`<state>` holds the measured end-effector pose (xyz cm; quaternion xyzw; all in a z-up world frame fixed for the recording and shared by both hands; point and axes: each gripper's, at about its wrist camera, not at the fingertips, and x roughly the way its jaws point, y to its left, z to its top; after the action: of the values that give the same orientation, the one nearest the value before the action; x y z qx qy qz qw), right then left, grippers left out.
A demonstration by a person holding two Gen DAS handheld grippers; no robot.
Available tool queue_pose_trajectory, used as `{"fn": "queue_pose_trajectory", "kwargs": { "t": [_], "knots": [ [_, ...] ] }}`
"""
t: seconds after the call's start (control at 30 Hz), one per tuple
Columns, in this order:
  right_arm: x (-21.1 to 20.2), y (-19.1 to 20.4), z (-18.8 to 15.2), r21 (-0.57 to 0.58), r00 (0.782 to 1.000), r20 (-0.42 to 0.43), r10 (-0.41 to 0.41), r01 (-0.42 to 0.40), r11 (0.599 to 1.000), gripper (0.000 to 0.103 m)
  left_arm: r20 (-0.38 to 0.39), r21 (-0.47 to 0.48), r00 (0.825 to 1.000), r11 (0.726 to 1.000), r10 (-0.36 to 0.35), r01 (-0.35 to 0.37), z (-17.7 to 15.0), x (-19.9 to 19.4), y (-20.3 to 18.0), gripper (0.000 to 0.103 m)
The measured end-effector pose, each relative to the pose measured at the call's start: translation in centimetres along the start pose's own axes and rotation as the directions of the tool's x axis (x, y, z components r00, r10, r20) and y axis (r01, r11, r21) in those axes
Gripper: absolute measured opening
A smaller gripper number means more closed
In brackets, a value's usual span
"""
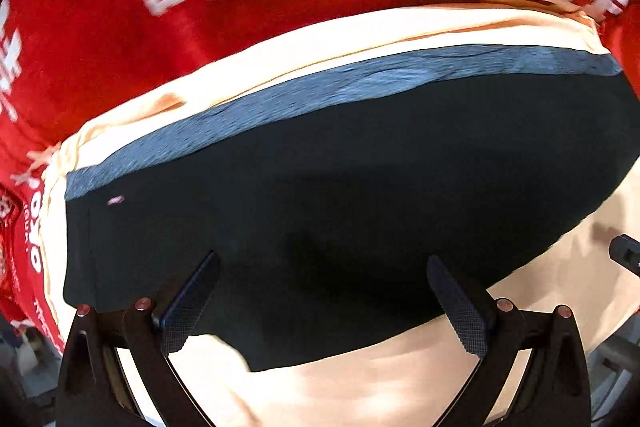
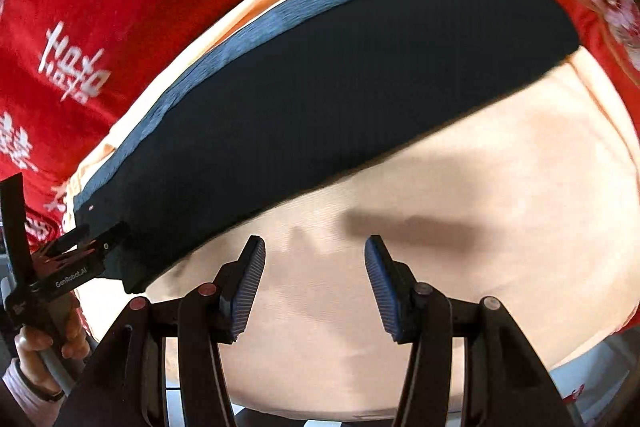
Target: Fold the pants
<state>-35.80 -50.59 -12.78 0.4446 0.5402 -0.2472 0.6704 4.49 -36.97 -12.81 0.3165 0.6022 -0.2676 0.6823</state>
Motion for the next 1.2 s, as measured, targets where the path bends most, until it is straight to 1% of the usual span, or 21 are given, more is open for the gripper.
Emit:
{"fn": "queue_pose_trajectory", "kwargs": {
  "t": [0.17,0.37,0.43,0.47,0.57,0.63,0.67,0.7,0.73,0.77,0.83,0.9,0.93,0.97,1.0,1.07,1.13,1.2],
  "knots": [
    [-1.1,-3.8,1.1,0.042,1.000,0.017,0.009,-0.009,0.999,0.056,0.005,0.036,1.000,0.999,-0.021,0.021,1.7,0.0,-4.6,0.103],
    [-2.3,-9.1,3.6,0.138,0.997,0.072,-0.005,-0.005,0.990,0.056,0.027,0.048,0.998,0.998,-0.049,0.048,4.1,-0.1,-10.1,0.103],
    [-2.5,-11.0,4.9,0.185,0.995,0.096,-0.015,-0.003,0.983,0.056,0.029,0.060,0.999,0.998,-0.036,0.034,4.6,0.5,-11.6,0.103],
    [-2.7,-11.7,5.4,0.204,0.994,0.106,-0.023,0.001,0.979,0.056,0.020,0.068,0.999,0.997,-0.025,0.024,5.1,1.5,-11.7,0.103],
    [-2.8,-13.7,7.0,0.268,0.989,0.136,-0.048,0.010,0.963,0.056,0.005,0.079,1.000,0.997,-0.009,0.009,5.3,2.5,-13.0,0.103],
    [-2.6,-14.9,7.8,0.304,0.988,0.147,-0.038,-0.009,0.952,0.056,0.004,0.070,1.000,0.998,-0.001,0.000,5.3,2.9,-13.7,0.103],
    [-2.5,-15.4,8.2,0.313,0.988,0.151,-0.027,-0.021,0.949,0.050,0.002,0.058,1.000,0.998,-0.004,0.004,5.4,3.0,-13.8,0.103],
    [-2.5,-15.7,8.6,0.310,0.986,0.166,-0.010,-0.042,0.950,0.022,-0.001,0.046,1.000,0.999,-0.009,0.009,5.4,3.0,-13.8,0.103],
    [-2.7,-15.7,9.0,0.297,0.984,0.177,-0.008,-0.046,0.954,0.011,-0.005,0.037,1.000,0.999,-0.014,0.014,5.1,2.9,-13.4,0.103],
    [-3.0,-15.5,9.4,0.280,0.982,0.187,-0.014,-0.039,0.959,0.011,-0.006,0.030,1.000,0.999,-0.015,0.016,5.1,2.9,-13.3,0.103],
    [-3.6,-14.9,9.7,0.221,0.976,0.207,-0.061,0.014,0.975,0.011,-0.004,0.032,1.000,0.999,-0.007,0.007,5.1,3.0,-13.5,0.103],
    [-3.1,-14.9,9.8,0.201,0.979,0.185,-0.089,0.051,0.978,0.011,-0.002,0.040,1.000,0.999,0.006,-0.006,5.0,3.2,-13.4,0.103],
    [-2.8,-15.2,9.8,0.208,0.981,0.173,-0.090,0.053,0.977,0.011,-0.001,0.043,1.000,0.999,0.014,-0.014,5.0,3.2,-13.6,0.103],
    [-2.4,-15.7,9.9,0.219,0.982,0.170,-0.087,0.048,0.974,0.016,0.000,0.046,1.000,0.999,0.017,-0.017,4.9,3.3,-13.5,0.103],
    [-2.6,-16.1,9.8,0.233,0.980,0.174,-0.092,0.050,0.971,0.027,0.001,0.048,1.000,0.999,0.020,-0.020,4.9,3.4,-13.4,0.103],
    [-3.1,-16.6,9.6,0.252,0.977,0.181,-0.112,0.064,0.966,0.042,-0.001,0.048,1.000,0.999,0.020,-0.020,5.0,3.5,-13.6,0.103],
    [-3.9,-17.1,9.0,0.265,0.980,0.182,-0.080,0.030,0.964,0.042,-0.004,0.043,1.000,0.999,0.018,-0.018,5.0,3.7,-14.1,0.103],
    [-4.5,-16.9,8.5,0.250,0.980,0.183,-0.079,0.032,0.968,0.042,0.001,0.040,1.000,0.999,0.021,-0.021,5.0,4.2,-13.9,0.103]
  ]
}}
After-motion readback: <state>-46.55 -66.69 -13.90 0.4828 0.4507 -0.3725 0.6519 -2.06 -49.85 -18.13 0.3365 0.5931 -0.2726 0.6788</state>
